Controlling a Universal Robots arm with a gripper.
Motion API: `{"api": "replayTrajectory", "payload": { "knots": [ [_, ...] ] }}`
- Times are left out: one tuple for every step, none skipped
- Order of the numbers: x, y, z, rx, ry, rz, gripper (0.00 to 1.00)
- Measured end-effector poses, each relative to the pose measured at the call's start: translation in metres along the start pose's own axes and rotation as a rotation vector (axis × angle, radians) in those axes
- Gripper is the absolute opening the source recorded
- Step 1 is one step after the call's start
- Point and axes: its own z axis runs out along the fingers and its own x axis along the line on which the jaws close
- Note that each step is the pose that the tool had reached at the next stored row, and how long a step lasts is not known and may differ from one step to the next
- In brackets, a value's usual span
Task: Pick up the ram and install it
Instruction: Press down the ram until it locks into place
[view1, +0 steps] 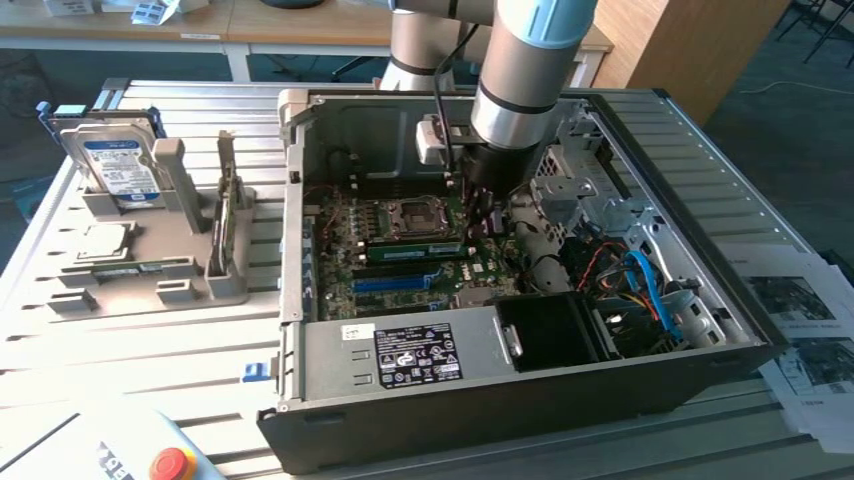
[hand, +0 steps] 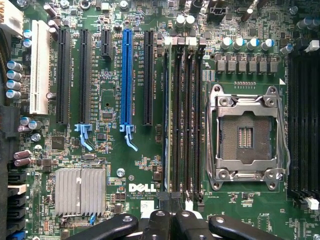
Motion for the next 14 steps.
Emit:
{"api": "replayTrajectory", "payload": {
  "knots": [
    [0.0000, 0.0000, 0.0002, 0.0001, -0.0001, 0.000, 0.10],
    [0.0000, 0.0000, 0.0004, 0.0001, -0.0001, 0.000, 0.10],
    [0.0000, 0.0000, 0.0006, 0.0001, 0.0000, 0.000, 0.10],
    [0.0000, 0.0000, 0.0007, 0.0000, 0.0000, 0.000, 0.10],
    [0.0000, 0.0000, 0.0007, 0.0000, 0.0000, 0.000, 0.10],
    [0.0000, 0.0000, 0.0008, 0.0000, -0.0001, 0.000, 0.10],
    [0.0000, 0.0000, 0.0008, 0.0001, -0.0002, 0.000, 0.10],
    [0.0000, 0.0000, 0.0008, 0.0000, -0.0002, 0.000, 0.10],
    [0.0000, 0.0000, 0.0009, 0.0001, -0.0002, 0.000, 0.10],
    [0.0000, 0.0000, 0.0011, 0.0001, -0.0002, 0.000, 0.10],
    [0.0001, 0.0000, 0.0015, 0.0002, -0.0002, 0.000, 0.10],
    [0.0002, 0.0000, 0.0017, 0.0001, -0.0001, 0.000, 0.10],
    [0.0002, 0.0000, 0.0020, 0.0001, 0.0001, 0.000, 0.10],
    [0.0003, 0.0000, 0.0023, 0.0000, 0.0001, 0.000, 0.10]
  ]
}}
